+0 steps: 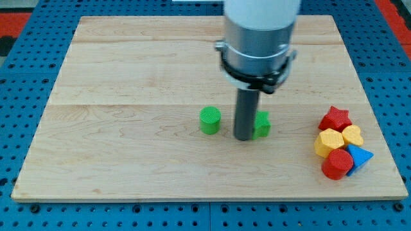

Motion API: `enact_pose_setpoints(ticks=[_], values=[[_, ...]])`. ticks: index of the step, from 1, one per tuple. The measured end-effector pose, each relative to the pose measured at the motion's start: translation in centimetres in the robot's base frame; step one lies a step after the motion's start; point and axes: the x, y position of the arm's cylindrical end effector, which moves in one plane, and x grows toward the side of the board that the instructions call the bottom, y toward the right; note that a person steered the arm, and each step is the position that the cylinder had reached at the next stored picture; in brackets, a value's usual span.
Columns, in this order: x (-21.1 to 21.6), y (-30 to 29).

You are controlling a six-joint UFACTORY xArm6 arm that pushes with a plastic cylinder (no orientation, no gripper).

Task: Move green circle into green star

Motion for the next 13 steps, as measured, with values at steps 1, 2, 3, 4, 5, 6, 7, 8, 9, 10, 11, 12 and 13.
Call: enact_pose_setpoints(ticks=[1,2,3,4,5,6,7,8,9,10,11,12,13], values=[[0.0,1.8],[0.0,-0.2],[-0.9,-2.7],[-2.6,-1.9],[-2.8,2.1],[-2.8,5.9],[-2.6,7.6],[-1.6,7.5],[-0.7,5.8],[-1.7,0.3],[-5.1,-5.9],[-7.2,-12.8],[-6.6,-15.5]])
